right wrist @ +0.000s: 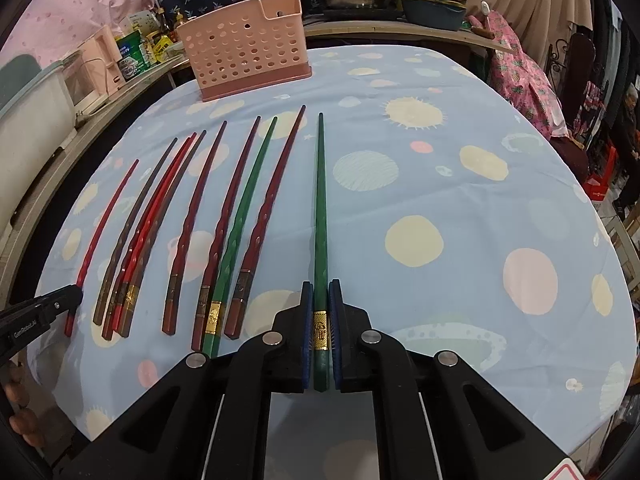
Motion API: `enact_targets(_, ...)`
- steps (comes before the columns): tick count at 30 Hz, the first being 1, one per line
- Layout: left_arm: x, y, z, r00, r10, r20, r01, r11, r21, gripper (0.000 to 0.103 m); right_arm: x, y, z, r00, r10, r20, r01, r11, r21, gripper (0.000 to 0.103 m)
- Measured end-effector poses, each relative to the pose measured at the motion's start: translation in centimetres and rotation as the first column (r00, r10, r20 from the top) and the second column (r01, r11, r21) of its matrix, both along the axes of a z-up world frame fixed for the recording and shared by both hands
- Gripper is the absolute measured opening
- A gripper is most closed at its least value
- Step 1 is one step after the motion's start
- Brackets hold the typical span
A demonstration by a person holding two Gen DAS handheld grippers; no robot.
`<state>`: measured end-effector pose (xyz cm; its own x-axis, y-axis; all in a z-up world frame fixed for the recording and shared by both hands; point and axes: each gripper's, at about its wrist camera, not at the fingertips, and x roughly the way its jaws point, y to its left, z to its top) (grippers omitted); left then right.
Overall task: Organize utensils
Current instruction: 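Lift both held chopsticks and carry them over the pink basket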
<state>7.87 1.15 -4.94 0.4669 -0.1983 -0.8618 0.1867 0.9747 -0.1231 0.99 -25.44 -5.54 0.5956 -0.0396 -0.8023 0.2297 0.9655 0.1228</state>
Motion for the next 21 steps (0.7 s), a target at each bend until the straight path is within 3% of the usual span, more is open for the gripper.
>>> enact_targets(11, 0.0, 1.8, 5.1, 0.997, 0.031, 0.067, -0.026, 0.996, -0.082, 0.007, -0.3, -0.6, 5.9, 0.994, 0.000, 0.113, 0.000, 1.000, 0.002, 0.007)
enact_targets(16, 1.3, 1.9, 9.7, 0.986, 0.046, 0.159, -0.031, 0.995, -0.097, 0.007, 1.0, -1.7, 10.4, 0.979, -0.003, 0.204, 0.004, 1.000, -0.006, 0.007)
enact_targets(21, 5.0, 1.0, 15.2, 0.965, 0.060, 0.256, -0.031, 0.992, -0.119, 0.007, 4.1, -3.7, 14.7, 0.956, -0.015, 0.294, 0.012, 1.000, 0.012, 0.007)
